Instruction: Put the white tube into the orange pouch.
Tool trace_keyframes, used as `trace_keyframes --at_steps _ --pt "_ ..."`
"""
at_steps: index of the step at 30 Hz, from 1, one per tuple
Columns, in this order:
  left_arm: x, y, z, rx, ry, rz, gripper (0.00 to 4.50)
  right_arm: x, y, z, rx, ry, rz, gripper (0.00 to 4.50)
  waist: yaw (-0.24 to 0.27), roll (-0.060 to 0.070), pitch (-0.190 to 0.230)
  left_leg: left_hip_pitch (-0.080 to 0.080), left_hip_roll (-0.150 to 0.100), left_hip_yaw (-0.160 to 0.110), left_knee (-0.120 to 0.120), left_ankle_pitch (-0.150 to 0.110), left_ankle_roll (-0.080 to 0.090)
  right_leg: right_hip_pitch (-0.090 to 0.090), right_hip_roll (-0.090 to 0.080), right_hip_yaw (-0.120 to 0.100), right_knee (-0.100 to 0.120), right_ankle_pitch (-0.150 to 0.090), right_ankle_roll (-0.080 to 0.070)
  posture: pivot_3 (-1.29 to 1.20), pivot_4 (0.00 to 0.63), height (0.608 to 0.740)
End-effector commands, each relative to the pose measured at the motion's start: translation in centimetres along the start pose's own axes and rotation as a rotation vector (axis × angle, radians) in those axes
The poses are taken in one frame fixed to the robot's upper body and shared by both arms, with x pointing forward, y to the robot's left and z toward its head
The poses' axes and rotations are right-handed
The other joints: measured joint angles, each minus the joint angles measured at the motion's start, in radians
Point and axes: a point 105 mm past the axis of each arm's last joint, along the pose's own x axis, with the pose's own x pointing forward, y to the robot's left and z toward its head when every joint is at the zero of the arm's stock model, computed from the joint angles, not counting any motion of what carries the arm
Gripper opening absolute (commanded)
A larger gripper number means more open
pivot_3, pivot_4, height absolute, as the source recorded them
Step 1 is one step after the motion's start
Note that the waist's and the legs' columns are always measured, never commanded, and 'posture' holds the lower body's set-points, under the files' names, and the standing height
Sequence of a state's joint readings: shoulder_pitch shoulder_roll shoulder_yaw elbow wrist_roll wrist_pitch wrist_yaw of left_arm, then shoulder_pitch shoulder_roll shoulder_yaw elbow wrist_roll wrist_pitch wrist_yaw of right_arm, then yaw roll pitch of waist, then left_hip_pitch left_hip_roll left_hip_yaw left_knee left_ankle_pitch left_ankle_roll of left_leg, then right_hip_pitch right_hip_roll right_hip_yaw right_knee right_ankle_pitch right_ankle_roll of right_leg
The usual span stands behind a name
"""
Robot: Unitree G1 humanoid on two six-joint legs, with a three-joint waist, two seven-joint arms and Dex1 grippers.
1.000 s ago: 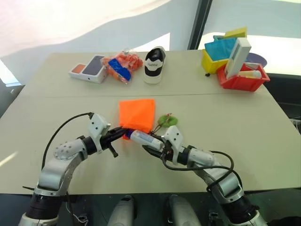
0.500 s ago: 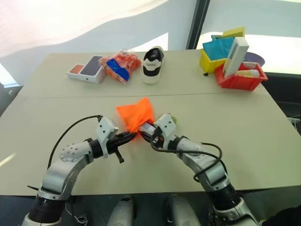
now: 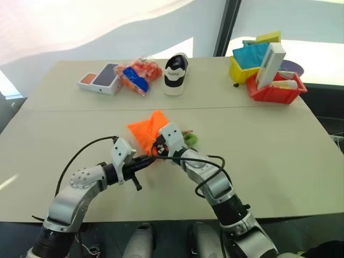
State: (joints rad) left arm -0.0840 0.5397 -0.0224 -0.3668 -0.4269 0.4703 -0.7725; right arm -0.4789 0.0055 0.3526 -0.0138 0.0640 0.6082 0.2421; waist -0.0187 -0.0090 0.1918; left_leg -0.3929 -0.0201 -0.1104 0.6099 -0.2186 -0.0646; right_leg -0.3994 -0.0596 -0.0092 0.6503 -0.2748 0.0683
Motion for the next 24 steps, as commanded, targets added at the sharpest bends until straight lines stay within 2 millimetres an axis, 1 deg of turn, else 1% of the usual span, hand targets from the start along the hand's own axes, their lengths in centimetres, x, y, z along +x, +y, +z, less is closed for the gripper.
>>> trace_keyframes --at_steps 1,3,5,6,8,10,12,15,18,21,22,23,24 --pt "-0.5 -0.1 0.8 0.013 -0.032 0.0 0.0 -0.3 0.0 1.6 0.007 -0.054 0.046 2.45 0.0 0.0 0.0 0.0 0.0 0.0 0.0 0.0 0.0 0.0 0.0 0.0 0.0 0.0 0.0 0.0 0.15 0.74" --pt "-0.7 0.4 0.7 0.004 -0.037 0.025 0.0 -0.7 0.4 1.6 -0.013 -0.05 0.075 3.19 0.0 0.0 0.0 0.0 0.0 0.0 0.0 0.0 0.0 0.0 0.0 0.0 0.0 0.0 0.001 0.0 0.15 0.74" --pt "-1.1 1.0 0.7 -0.013 -0.046 0.052 0.0 -1.3 0.7 1.3 -0.029 -0.039 0.104 4.17 0.0 0.0 0.0 0.0 0.0 0.0 0.0 0.0 0.0 0.0 0.0 0.0 0.0 0.001 0.001 0.0 0.15 0.74" --pt "-1.4 1.4 0.7 -0.026 -0.05 0.07 0.0 -1.8 0.8 1.3 -0.042 -0.036 0.122 4.41 0.001 0.0 0.0 0.0 0.0 0.0 -0.001 0.0 0.0 0.0 0.0 0.0 0.0 0.001 0.001 0.0 0.15 0.74" --pt "-1.8 1.9 0.5 -0.039 -0.05 0.088 0.0 -2.4 0.7 1.2 -0.043 -0.033 0.136 4.41 0.001 0.0 0.0 0.0 0.0 0.0 0.0 0.0 0.0 0.0 0.0 0.0 0.0 0.0 0.001 0.0 0.15 0.74" --pt "-2.3 2.5 0.3 -0.052 -0.048 0.109 0.0 -3.2 0.3 1.1 -0.003 -0.024 0.154 4.41 -0.001 0.0 0.0 0.0 0.0 0.0 -0.001 0.0 0.0 -0.001 0.0 0.0 0.0 0.0 0.0 0.0 0.15 0.74" --pt "-2.8 3.1 0.3 -0.071 -0.058 0.133 0.0 -4.5 0.5 1.1 0.024 -0.016 0.219 4.41 0.0 0.0 0.0 0.0 0.0 0.0 -0.001 0.0 0.0 -0.001 0.0 0.0 0.0 0.0 0.0 0.0 0.15 0.74" --pt "-3.1 3.9 0.7 -0.125 -0.097 0.159 0.0 -6.4 1.1 0.6 0.015 0.001 0.315 4.41 0.002 0.0 0.0 -0.001 0.0 0.0 -0.001 0.0 0.0 -0.001 -0.001 0.0 -0.001 0.0 0.0 0.0 0.15 0.74" --pt "-3.3 4.1 0.5 -0.16 -0.104 0.167 0.0 -6.8 0.6 -0.4 0.011 0.039 0.311 3.63 -0.001 0.0 0.0 -0.001 0.0 0.0 -0.001 0.0 0.0 -0.001 -0.001 0.0 -0.001 0.0 0.0 0.0 0.15 0.74" --pt "-3.4 4.1 0.2 -0.174 -0.098 0.165 0.0 -6.4 0.4 -0.8 0.023 0.051 0.292 2.15 -0.001 0.0 0.0 -0.001 0.0 0.001 -0.001 0.0 0.0 -0.002 -0.001 0.0 -0.001 0.0 0.0 0.0 0.15 0.74" --pt "-3.4 4.1 0.2 -0.177 -0.097 0.162 0.0 -6.2 0.5 -0.8 0.026 0.049 0.291 1.59 -0.001 0.0 0.0 -0.001 0.0 0.001 -0.001 0.0 0.0 -0.002 0.0 0.0 -0.001 0.0 0.0 0.0 0.15 0.74" --pt "-3.4 4.0 0.2 -0.179 -0.097 0.159 0.0 -5.9 0.8 -0.8 0.03 0.051 0.293 1.11 -0.001 0.0 0.0 -0.001 0.0 0.001 -0.002 0.0 0.0 -0.002 0.0 0.0 -0.001 0.0 0.0 0.0 0.15 0.74" --pt "-3.3 3.9 0.2 -0.18 -0.097 0.158 0.0 -5.5 1.0 -0.8 0.035 0.055 0.291 0.72 -0.001 0.0 0.0 -0.001 0.0 0.001 -0.002 0.0 0.0 -0.002 0.0 0.0 -0.001 0.0 0.0 0.0 0.15 0.74"
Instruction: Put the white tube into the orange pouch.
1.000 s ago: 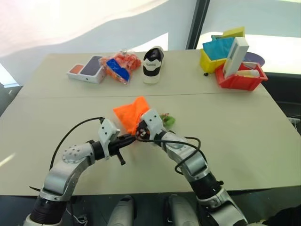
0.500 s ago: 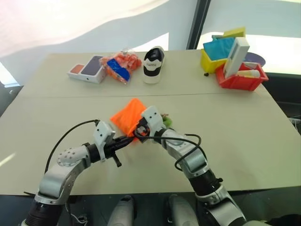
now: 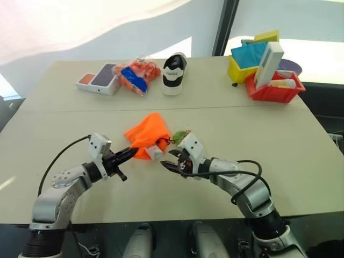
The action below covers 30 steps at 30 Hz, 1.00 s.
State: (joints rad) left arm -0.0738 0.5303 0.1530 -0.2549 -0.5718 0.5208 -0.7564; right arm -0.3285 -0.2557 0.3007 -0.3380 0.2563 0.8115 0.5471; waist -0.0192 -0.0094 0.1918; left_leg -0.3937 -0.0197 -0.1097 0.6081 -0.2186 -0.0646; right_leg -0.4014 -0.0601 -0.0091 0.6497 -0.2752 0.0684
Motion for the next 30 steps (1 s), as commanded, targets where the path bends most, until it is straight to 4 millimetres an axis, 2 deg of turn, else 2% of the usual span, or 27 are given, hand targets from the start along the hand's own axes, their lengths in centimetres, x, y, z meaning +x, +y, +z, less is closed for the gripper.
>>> trace_keyframes --at_steps 1,2,5,9,12,17,21,24,28,30 --pt "-0.4 0.1 0.7 0.005 -0.026 0.005 0.0 1.3 0.8 1.2 -0.007 -0.034 0.012 0.22 0.0 0.0 0.0 0.0 0.0 0.0 0.0 0.0 0.0 0.0 0.0 0.0 0.0 0.0 0.0 0.0 0.15 0.74" --pt "-0.3 0.0 0.7 0.002 -0.029 0.002 0.0 1.9 0.8 1.2 -0.005 -0.031 0.01 0.07 0.0 0.0 0.0 0.0 0.0 0.0 0.0 0.0 0.0 0.0 0.0 0.0 0.0 0.0 0.0 0.0 0.15 0.74" --pt "-0.3 -0.3 0.9 -0.001 -0.036 -0.006 0.0 3.1 0.8 1.2 -0.014 -0.026 -0.004 0.07 0.001 0.0 0.0 0.0 0.0 0.0 0.0 0.0 0.0 0.0 0.0 0.0 0.0 0.0 0.0 0.0 0.15 0.74" --pt "-0.4 -0.7 1.0 -0.002 -0.036 -0.019 0.0 5.2 0.3 2.8 -0.029 -0.095 -0.076 0.07 -0.001 0.0 0.0 -0.001 0.0 0.0 0.0 0.0 0.0 -0.001 0.0 0.001 0.0 0.0 0.0 0.0 0.15 0.74" --pt "-0.8 -1.1 0.6 0.004 -0.012 -0.028 0.0 5.8 0.0 3.8 -0.054 -0.139 -0.133 0.07 -0.001 0.0 0.0 -0.001 0.0 0.001 -0.001 0.0 0.0 -0.002 0.0 0.001 0.0 0.001 0.002 0.0 0.15 0.74" --pt "-1.5 -0.9 -0.3 0.025 0.036 -0.021 0.0 4.6 -0.1 3.2 -0.086 -0.133 -0.122 0.07 0.002 0.0 0.0 -0.002 0.0 0.0 -0.002 0.0 0.0 -0.003 0.0 0.002 0.0 0.001 0.002 0.0 0.15 0.74" --pt "-3.3 0.8 -0.8 0.079 0.097 0.039 0.0 1.1 0.2 2.3 -0.141 -0.119 -0.001 0.07 0.002 0.0 0.0 -0.004 0.0 0.001 -0.001 0.0 0.0 -0.004 -0.001 0.002 -0.001 0.0 0.0 0.0 0.15 0.74" --pt "-4.5 2.2 -0.9 0.113 0.124 0.084 0.0 -0.9 0.0 2.1 -0.189 -0.105 0.031 0.88 -0.002 0.0 0.0 -0.004 0.0 0.001 -0.002 0.0 0.0 -0.005 -0.001 0.002 -0.001 0.0 -0.001 0.0 0.15 0.74" --pt "-5.1 3.3 -0.8 0.143 0.13 0.116 0.0 -2.0 -1.3 1.7 -0.308 -0.055 -0.007 2.88 -0.001 0.0 0.0 -0.004 0.001 0.002 -0.002 0.0 0.0 -0.006 0.0 0.001 -0.001 0.0 -0.001 0.0 0.15 0.74" --pt "-4.8 3.1 -0.7 0.148 0.114 0.106 0.0 -1.7 -1.8 1.7 -0.339 -0.044 -0.023 2.88 0.001 0.0 0.0 -0.004 0.001 0.002 -0.002 0.0 0.0 -0.006 0.0 0.001 -0.001 0.0 -0.001 0.0 0.15 0.74"
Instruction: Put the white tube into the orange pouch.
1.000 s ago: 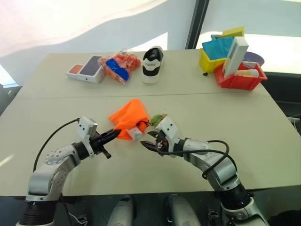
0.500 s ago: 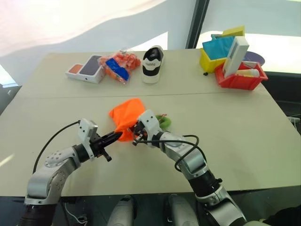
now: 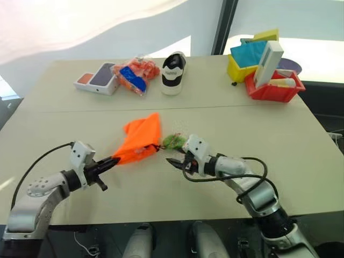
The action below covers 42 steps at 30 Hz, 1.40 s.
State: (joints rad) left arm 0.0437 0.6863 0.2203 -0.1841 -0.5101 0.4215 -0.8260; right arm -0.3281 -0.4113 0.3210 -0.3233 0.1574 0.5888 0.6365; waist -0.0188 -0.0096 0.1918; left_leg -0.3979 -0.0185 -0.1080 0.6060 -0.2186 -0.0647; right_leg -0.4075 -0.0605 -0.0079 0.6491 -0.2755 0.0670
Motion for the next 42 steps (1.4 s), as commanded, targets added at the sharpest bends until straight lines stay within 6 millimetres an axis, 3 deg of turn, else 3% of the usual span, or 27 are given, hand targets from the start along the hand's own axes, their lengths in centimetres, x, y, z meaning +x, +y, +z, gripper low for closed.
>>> trace_keyframes --at_steps 1,4,9,14,20,25,30,42 --pt "-0.1 0.0 1.3 0.03 -0.054 -0.009 0.0 0.5 -0.7 1.3 -0.089 -0.037 -0.02 2.88 0.0 0.0 0.0 0.0 0.0 0.0 0.0 0.0 0.0 0.0 0.0 0.0 0.0 0.0 0.0 0.0 0.15 0.74" --pt "0.3 -0.9 1.7 0.01 -0.075 -0.054 0.89 1.5 -1.1 1.0 -0.129 -0.022 -0.033 2.96 0.001 0.0 0.0 -0.001 0.0 0.001 0.001 0.0 0.0 0.0 0.0 0.0 0.0 0.001 0.0 0.0 0.15 0.74" --pt "0.0 -0.6 2.8 -0.006 -0.132 -0.035 3.32 3.1 -2.1 0.3 -0.18 0.008 -0.067 2.96 0.002 -0.001 0.0 -0.001 -0.001 0.001 0.001 0.0 0.0 0.0 0.0 0.0 0.0 0.002 0.002 0.0 0.15 0.74" --pt "-0.9 -0.5 3.9 -0.012 -0.159 -0.036 3.32 3.3 -2.8 -0.8 -0.179 0.058 -0.085 2.96 0.002 -0.001 0.0 -0.002 -0.001 0.001 0.001 0.0 0.0 0.0 0.0 0.0 0.0 0.002 0.003 0.0 0.15 0.74" --pt "-1.1 -1.1 5.8 0.044 -0.18 -0.068 3.39 0.5 -3.2 -0.7 -0.177 0.034 -0.097 0.14 0.008 -0.001 0.0 -0.002 -0.001 0.0 0.002 0.0 0.0 0.0 0.0 0.0 0.0 0.002 0.003 0.0 0.15 0.74" --pt "-0.1 -1.6 6.8 0.088 -0.186 -0.109 3.39 -2.8 -3.6 -0.8 -0.146 0.017 -0.122 0.06 0.007 -0.001 0.0 -0.004 -0.002 0.0 0.004 0.0 0.0 0.0 -0.001 0.0 0.0 0.002 0.004 0.0 0.15 0.74" --pt "2.2 -3.6 7.3 0.152 -0.175 -0.234 3.39 -6.3 -4.4 -0.5 -0.065 -0.013 -0.186 0.06 0.006 -0.001 0.0 -0.004 -0.002 0.0 0.005 0.0 0.0 0.0 0.0 0.0 0.0 0.003 0.004 0.0 0.15 0.74" --pt "6.4 -4.8 7.7 0.313 -0.152 -0.406 3.39 -8.4 -4.9 0.8 -0.01 -0.07 -0.233 0.06 0.007 -0.002 0.0 -0.005 -0.002 0.0 0.006 0.0 0.0 0.0 0.001 -0.001 0.0 0.004 0.006 0.0 0.15 0.74"
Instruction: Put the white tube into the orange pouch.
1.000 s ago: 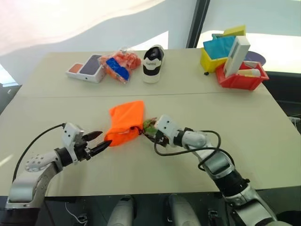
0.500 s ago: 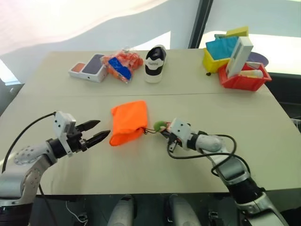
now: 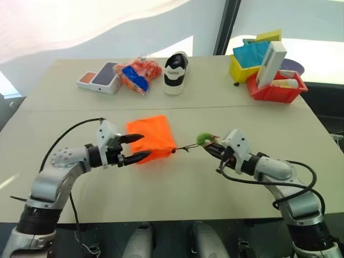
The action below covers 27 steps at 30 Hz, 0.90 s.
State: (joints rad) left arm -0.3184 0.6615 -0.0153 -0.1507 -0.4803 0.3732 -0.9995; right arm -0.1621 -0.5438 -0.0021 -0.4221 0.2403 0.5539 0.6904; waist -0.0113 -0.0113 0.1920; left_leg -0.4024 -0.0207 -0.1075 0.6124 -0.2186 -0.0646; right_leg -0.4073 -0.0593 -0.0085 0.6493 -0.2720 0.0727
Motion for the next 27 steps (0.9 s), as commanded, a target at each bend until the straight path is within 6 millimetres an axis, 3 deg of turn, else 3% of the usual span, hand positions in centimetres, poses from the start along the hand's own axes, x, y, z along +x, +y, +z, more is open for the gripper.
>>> trace_keyframes --at_steps 1,13,23,27 --pt "0.8 0.5 0.7 0.091 -0.008 -0.035 3.39 -0.9 -0.4 1.7 -0.02 -0.057 -0.018 0.06 0.0 0.0 0.0 0.0 0.0 0.0 0.0 0.0 0.0 0.0 0.0 0.0 0.0 0.0 0.0 0.0 0.15 0.74" --pt "3.4 0.0 1.3 0.161 -0.041 -0.151 3.39 -3.0 -1.4 1.5 0.007 -0.043 -0.055 0.06 -0.001 0.0 0.0 -0.001 0.0 0.0 0.001 0.0 0.0 0.0 0.0 0.0 0.0 0.001 0.003 0.0 0.15 0.74" --pt "5.4 -0.1 1.1 0.216 -0.038 -0.214 3.39 -3.9 -0.8 1.4 0.023 -0.044 -0.02 0.06 -0.001 0.0 0.0 -0.001 -0.001 0.0 0.002 0.0 0.0 0.0 0.0 0.0 0.0 0.003 0.005 0.0 0.15 0.74" --pt "6.6 0.2 2.0 0.229 -0.057 -0.254 3.39 -3.6 -0.2 1.7 0.003 -0.05 0.01 0.06 0.0 0.0 0.0 -0.001 -0.001 0.0 0.003 0.0 0.0 0.0 0.001 0.0 0.001 0.003 0.005 0.0 0.15 0.74"
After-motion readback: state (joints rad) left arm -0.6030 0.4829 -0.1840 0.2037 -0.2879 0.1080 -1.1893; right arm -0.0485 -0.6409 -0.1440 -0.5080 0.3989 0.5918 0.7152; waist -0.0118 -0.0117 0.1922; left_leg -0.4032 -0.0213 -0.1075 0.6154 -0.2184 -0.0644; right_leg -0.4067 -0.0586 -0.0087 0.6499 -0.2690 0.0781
